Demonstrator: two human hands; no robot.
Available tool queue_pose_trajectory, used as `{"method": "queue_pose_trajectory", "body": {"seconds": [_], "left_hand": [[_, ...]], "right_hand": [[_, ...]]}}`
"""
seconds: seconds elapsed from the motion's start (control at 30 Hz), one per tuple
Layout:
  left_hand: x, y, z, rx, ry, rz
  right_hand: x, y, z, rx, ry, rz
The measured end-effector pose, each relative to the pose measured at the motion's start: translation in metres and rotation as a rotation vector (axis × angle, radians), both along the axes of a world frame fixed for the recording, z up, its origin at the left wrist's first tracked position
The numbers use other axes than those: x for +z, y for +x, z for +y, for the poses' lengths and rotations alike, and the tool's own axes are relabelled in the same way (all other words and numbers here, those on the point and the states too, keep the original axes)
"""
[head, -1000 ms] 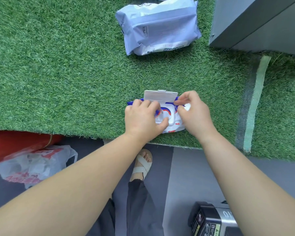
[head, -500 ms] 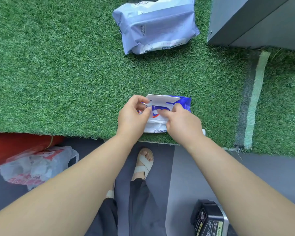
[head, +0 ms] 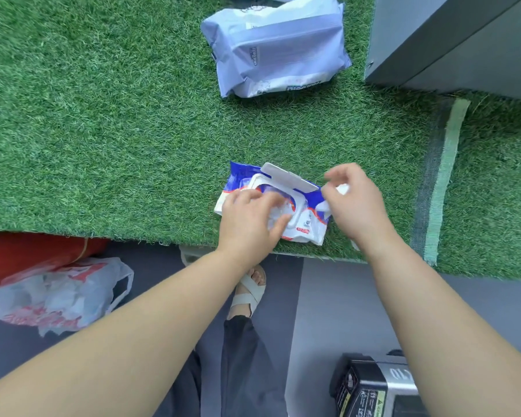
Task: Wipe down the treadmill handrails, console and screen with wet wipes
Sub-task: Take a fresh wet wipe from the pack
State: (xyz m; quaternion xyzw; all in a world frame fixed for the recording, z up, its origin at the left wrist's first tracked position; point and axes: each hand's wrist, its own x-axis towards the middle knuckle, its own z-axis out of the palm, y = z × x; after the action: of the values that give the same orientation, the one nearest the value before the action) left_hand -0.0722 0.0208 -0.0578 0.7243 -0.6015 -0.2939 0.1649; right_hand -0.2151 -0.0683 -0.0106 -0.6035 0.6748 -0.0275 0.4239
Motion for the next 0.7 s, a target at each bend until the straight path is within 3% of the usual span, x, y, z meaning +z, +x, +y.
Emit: {"method": "queue_pose_trajectory", "body": {"seconds": [0.07,0.1,0.17,0.27,0.37,0.47,0.6,0.7], "left_hand": [[-0.003,-0.002,0.004,-0.194,-0.004,-0.174],[-0.003,-0.001,0.006,-0.237,-0.013,-0.177],[-0.004,0.005,0.01,-0.195,-0.069,-0.014],[-0.001,0.018,0.017,0.073,-0.162,0.174],[0.002,0.022,0.022,0.155,-0.18,0.065],[-0.002,0.024,0.024,0.049,-0.173,-0.044],[-0.011,0.029,0.031,-0.291,0.009,-0.273],[-0.012,0.026,0.037,-0.385,0.14,-0.422]], "right_hand": [[-0.003,0.003,0.0,0.037,0.017,-0.028],[-0.006,0.006,0.001,0.103,0.017,-0.016],[-0.009,0.013,0.006,0.201,-0.011,-0.006],[-0.012,0.017,0.022,0.396,-0.104,0.072],[-0.016,0.022,0.045,0.713,-0.073,0.372],[-0.022,0.027,0.058,0.833,-0.059,0.535],[-0.026,0.03,0.056,0.907,-0.087,0.591],[-0.024,0.029,0.044,0.768,0.009,0.433]]}}
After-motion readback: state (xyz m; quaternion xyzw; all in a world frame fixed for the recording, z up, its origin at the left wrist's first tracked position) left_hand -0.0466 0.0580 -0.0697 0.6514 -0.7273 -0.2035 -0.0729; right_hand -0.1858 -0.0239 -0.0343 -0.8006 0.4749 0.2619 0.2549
